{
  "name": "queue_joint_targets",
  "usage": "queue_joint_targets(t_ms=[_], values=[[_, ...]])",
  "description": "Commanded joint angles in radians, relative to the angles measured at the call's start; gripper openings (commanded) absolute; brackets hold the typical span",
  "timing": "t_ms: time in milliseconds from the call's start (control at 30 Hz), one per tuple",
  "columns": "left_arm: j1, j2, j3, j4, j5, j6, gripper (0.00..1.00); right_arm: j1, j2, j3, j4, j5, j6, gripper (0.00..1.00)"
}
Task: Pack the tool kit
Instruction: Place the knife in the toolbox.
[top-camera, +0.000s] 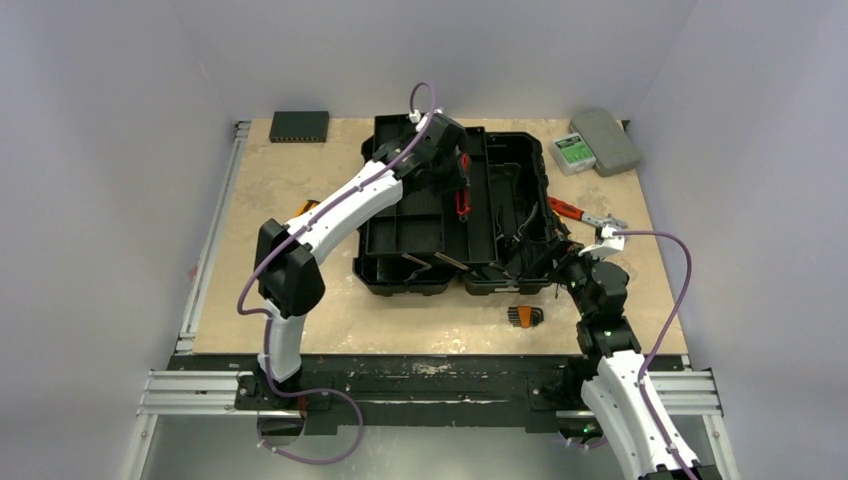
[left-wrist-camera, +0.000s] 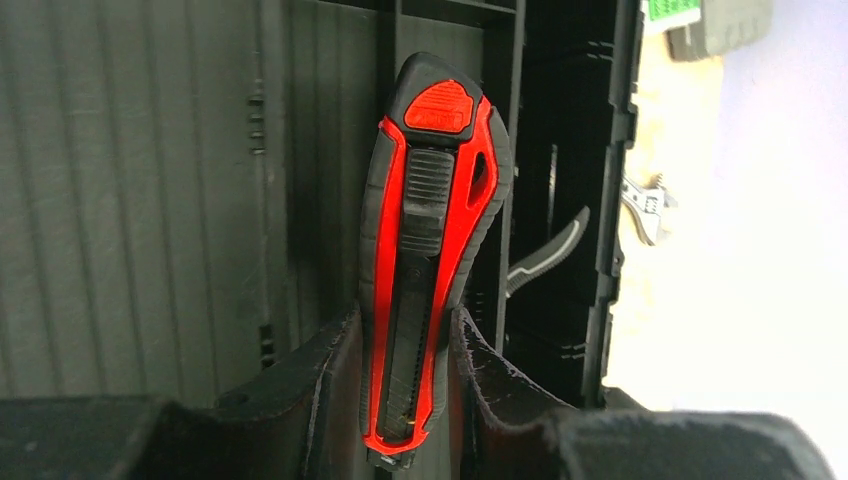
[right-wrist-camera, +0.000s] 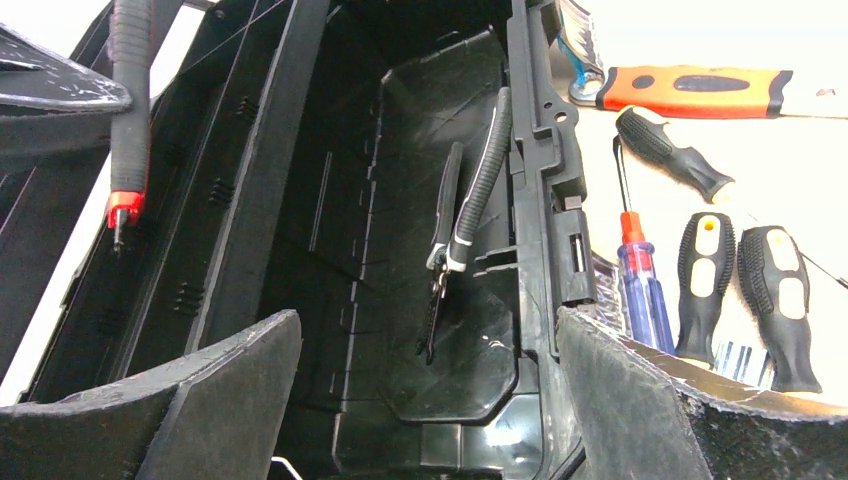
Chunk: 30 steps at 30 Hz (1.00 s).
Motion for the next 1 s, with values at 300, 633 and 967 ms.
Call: queue_joint_targets(t_ms=[300,633,967], values=[[-0.050,0.043,0.191,-0.292,-0.268,-0.007,0.00,-0.003,0.001,0.015,-0.007,0.012,0.007,0.99],[-0.051,-0.029,0.132,-0.233,-0.284,0.024,0.53,-0.003,-0.004,0.014,-0.011,0.014,0.006,0.99],[-0.051,-0.226,0.119,-0.142,-0.227,0.325,0.86,-0.003,-0.005,0.018,-0.025,0.031,0.008,0.99]])
